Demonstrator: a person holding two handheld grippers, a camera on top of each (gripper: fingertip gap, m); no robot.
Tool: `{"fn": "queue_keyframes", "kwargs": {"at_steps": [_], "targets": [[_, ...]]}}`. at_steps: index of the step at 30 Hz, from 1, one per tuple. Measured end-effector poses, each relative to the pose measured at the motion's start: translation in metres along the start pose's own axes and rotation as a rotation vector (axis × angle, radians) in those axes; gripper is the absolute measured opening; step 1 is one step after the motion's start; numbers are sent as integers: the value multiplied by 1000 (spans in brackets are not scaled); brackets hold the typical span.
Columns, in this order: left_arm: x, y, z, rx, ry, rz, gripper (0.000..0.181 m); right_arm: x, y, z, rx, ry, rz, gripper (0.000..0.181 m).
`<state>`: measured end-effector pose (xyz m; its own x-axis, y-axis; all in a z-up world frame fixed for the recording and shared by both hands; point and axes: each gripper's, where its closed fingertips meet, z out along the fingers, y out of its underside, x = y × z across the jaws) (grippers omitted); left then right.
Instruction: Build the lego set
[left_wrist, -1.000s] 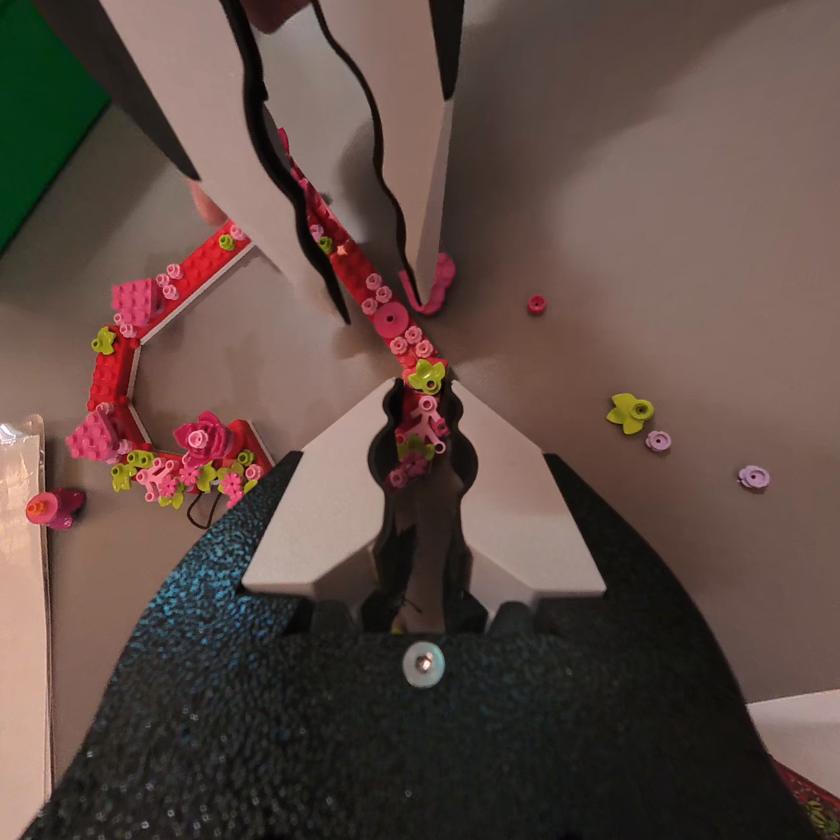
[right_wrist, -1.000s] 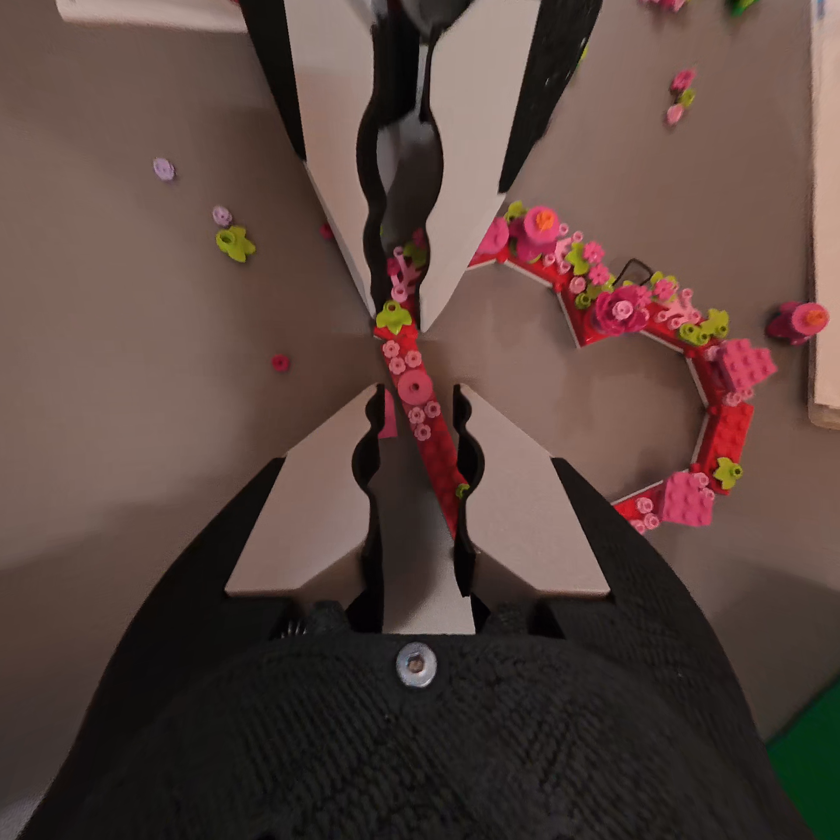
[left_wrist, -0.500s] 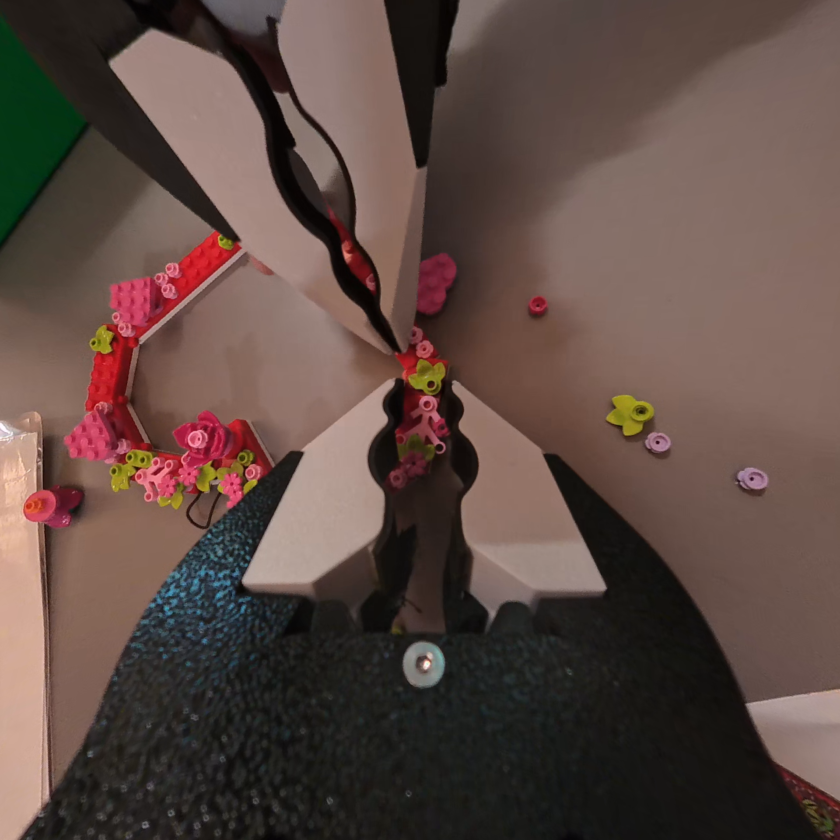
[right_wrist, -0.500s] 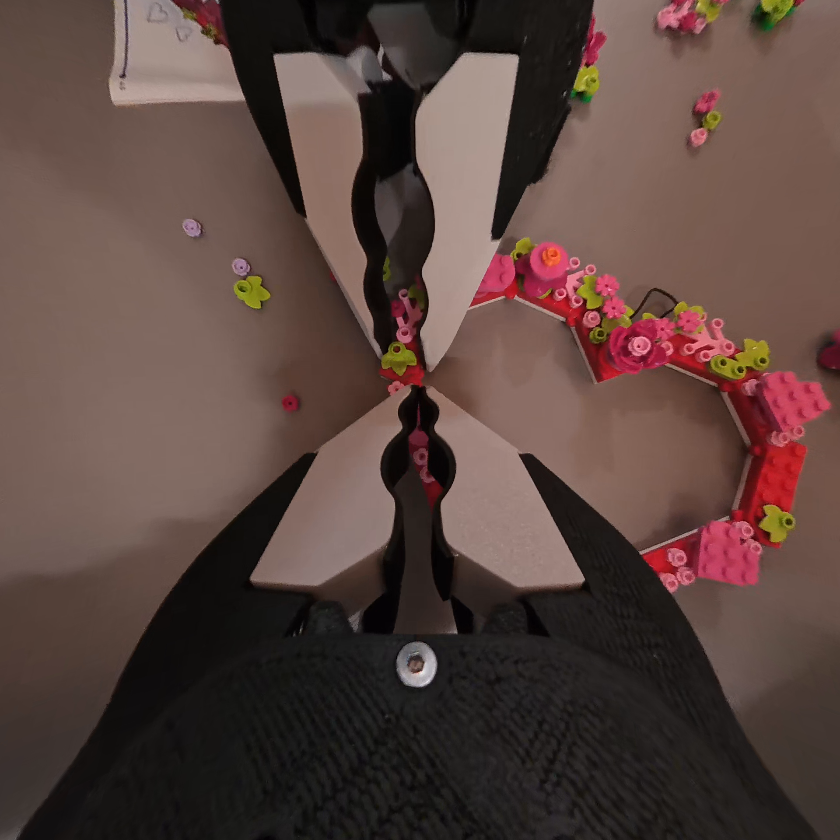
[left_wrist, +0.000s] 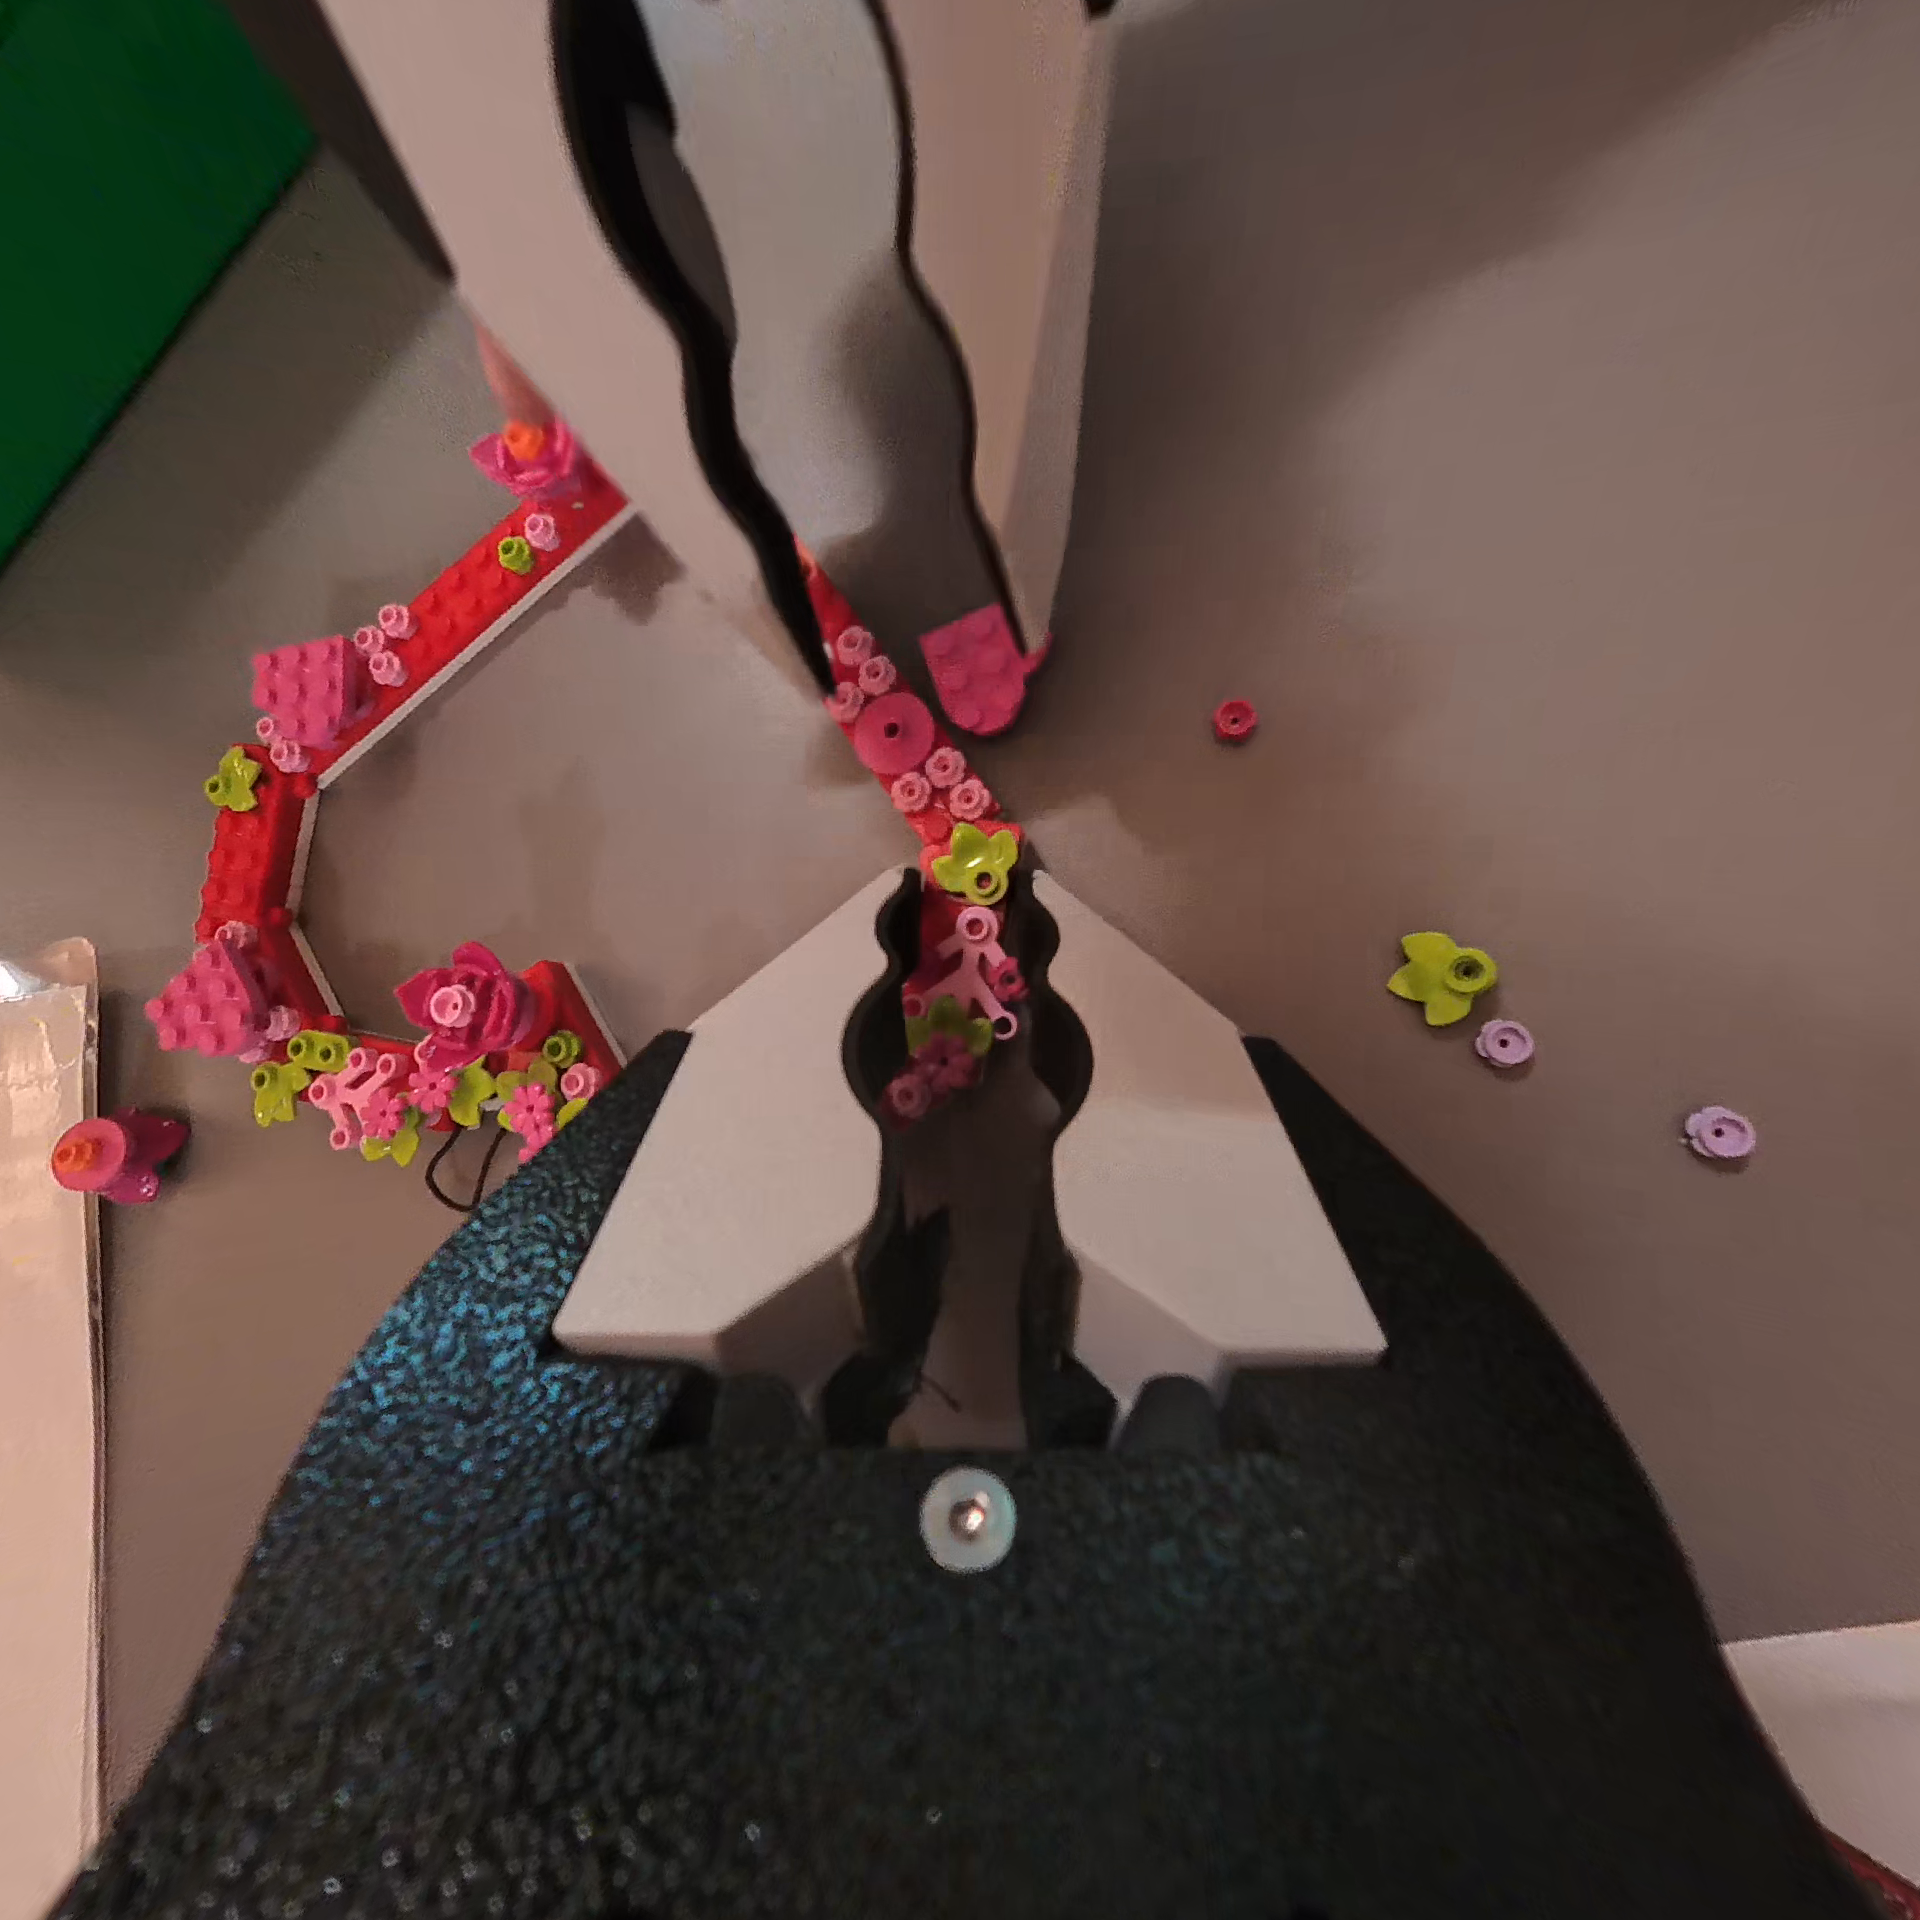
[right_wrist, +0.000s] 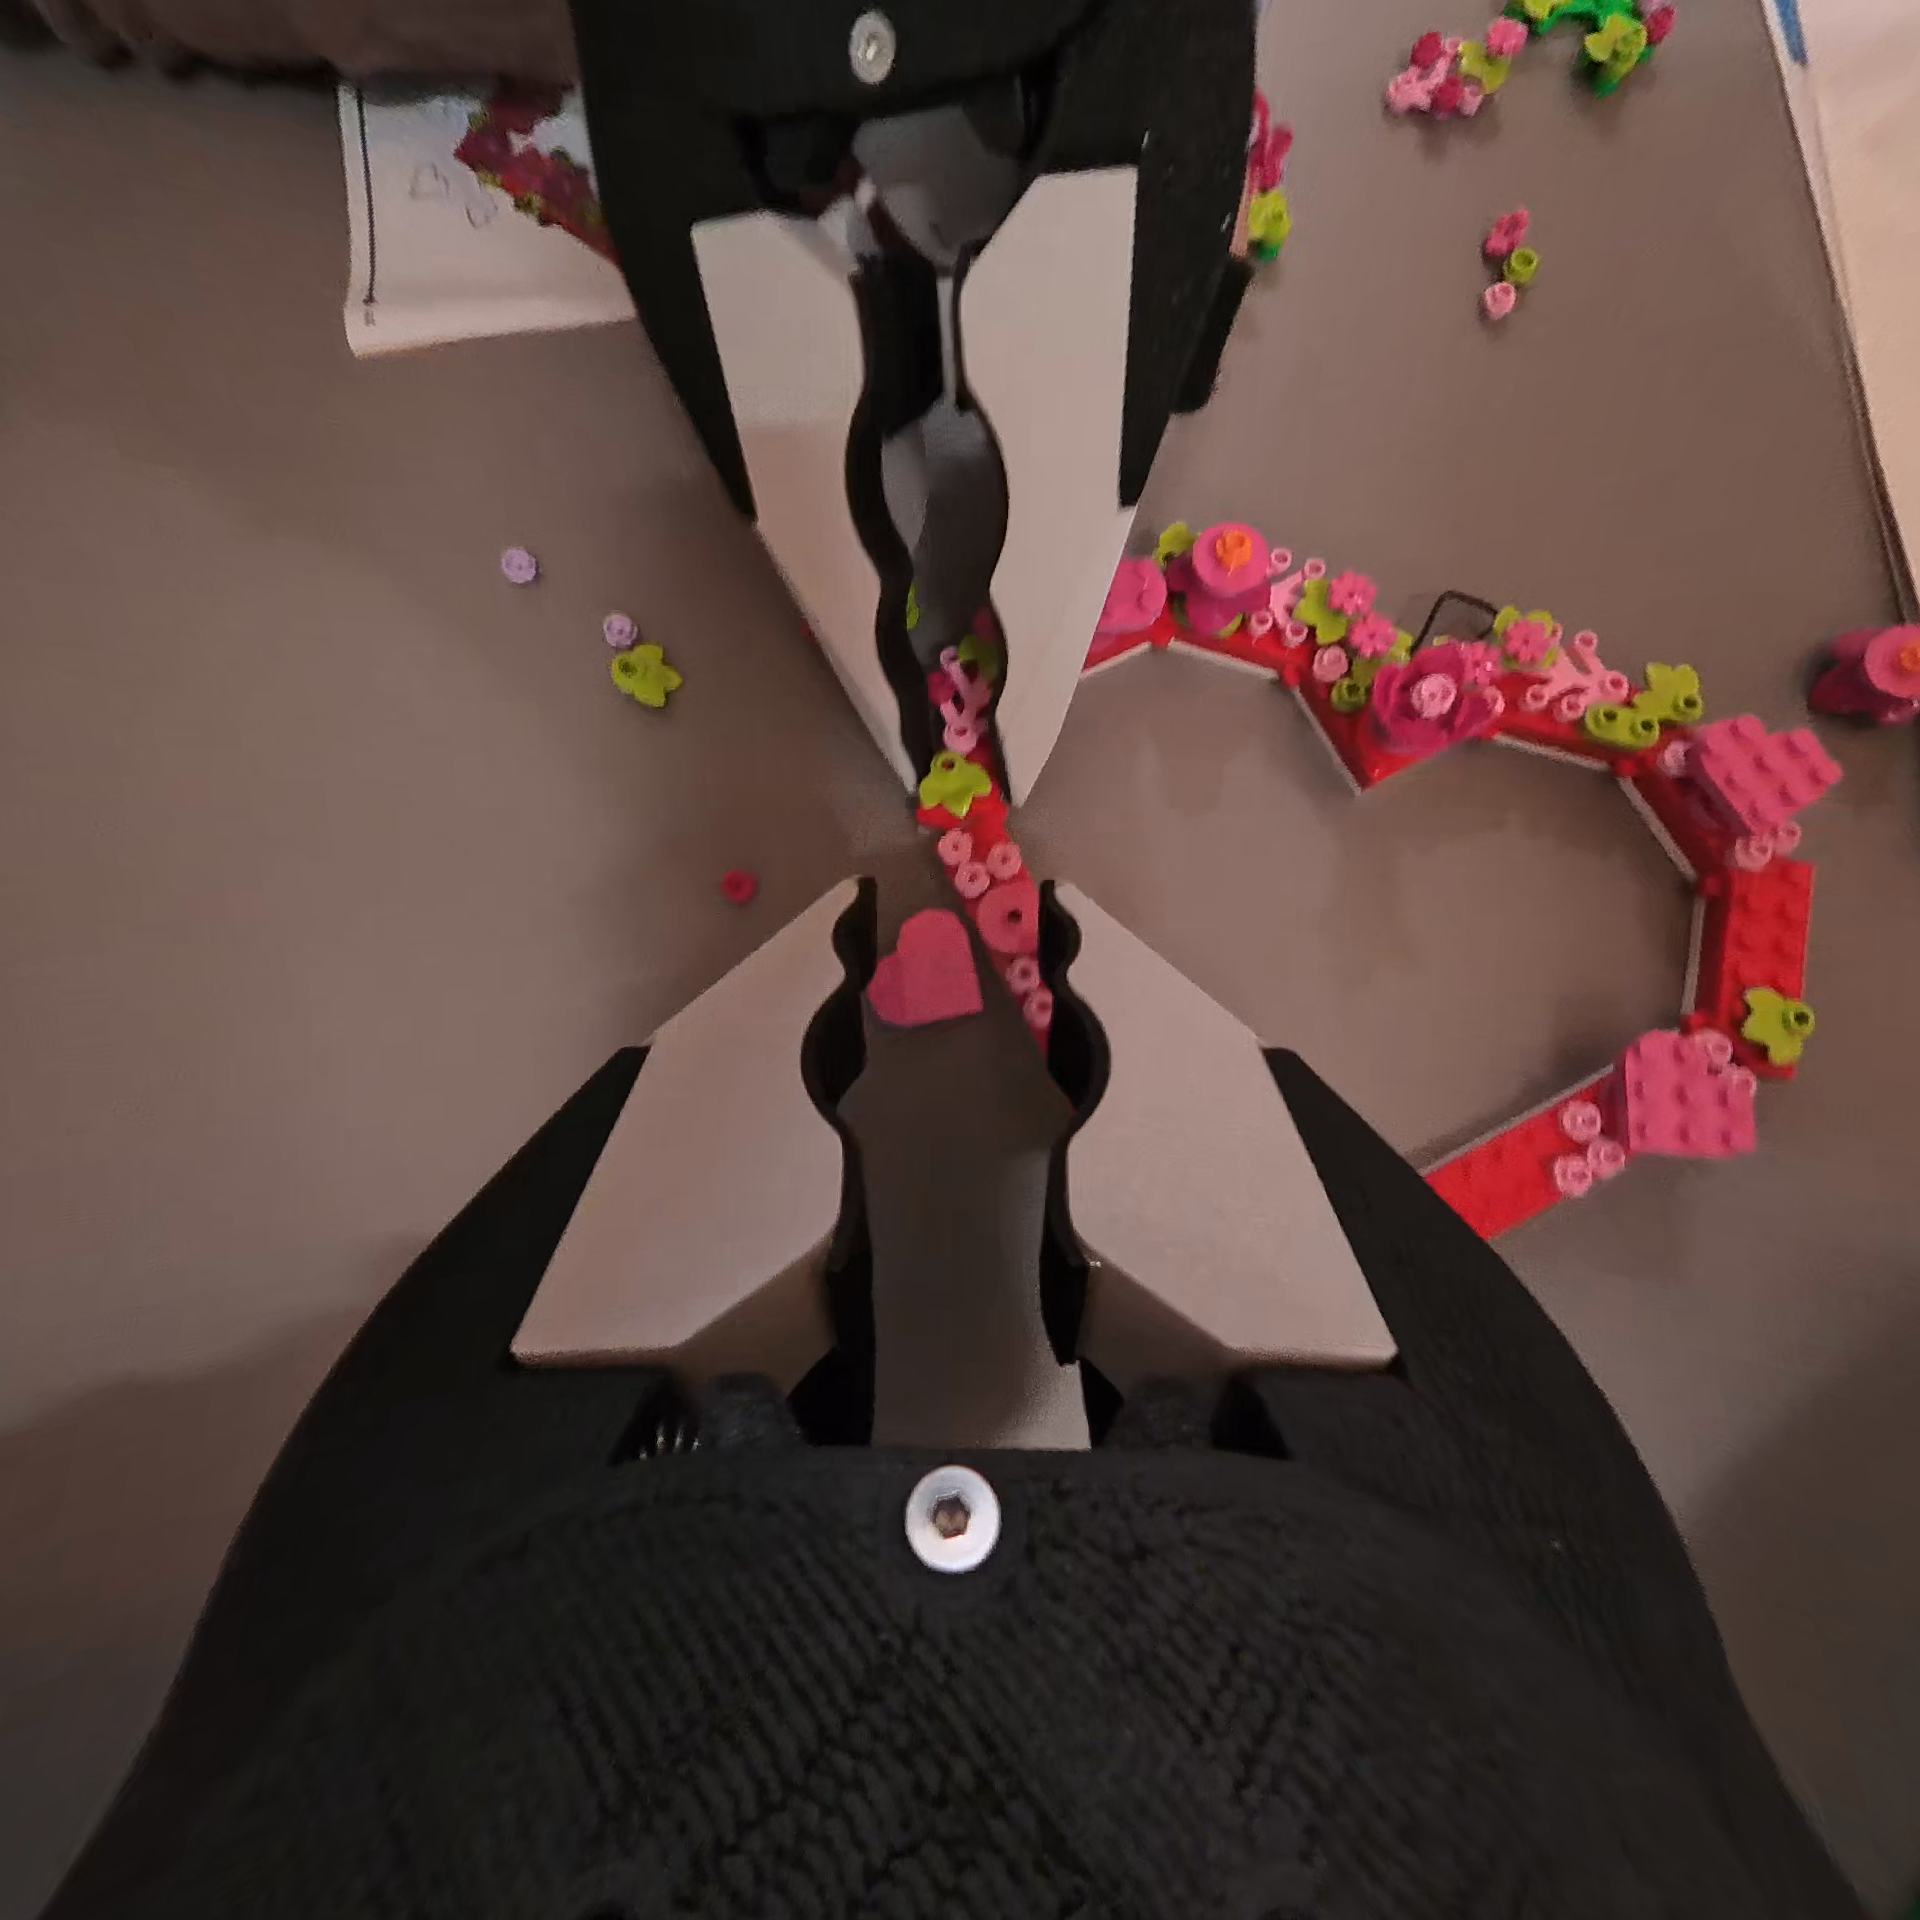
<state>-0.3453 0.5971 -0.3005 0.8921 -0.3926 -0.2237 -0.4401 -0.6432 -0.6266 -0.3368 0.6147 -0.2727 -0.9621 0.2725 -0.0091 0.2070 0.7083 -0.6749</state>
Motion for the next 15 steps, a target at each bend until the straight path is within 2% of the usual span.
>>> {"fn": "queue_keyframes", "kwargs": {"at_steps": [7,15], "targets": [[2,-4,0,36,26,-50,39,-16,30,3,-85,57,-20,34],[0,-10,6,21,-6,-33,32,-12,32,9,-59,108,32,34]]}}
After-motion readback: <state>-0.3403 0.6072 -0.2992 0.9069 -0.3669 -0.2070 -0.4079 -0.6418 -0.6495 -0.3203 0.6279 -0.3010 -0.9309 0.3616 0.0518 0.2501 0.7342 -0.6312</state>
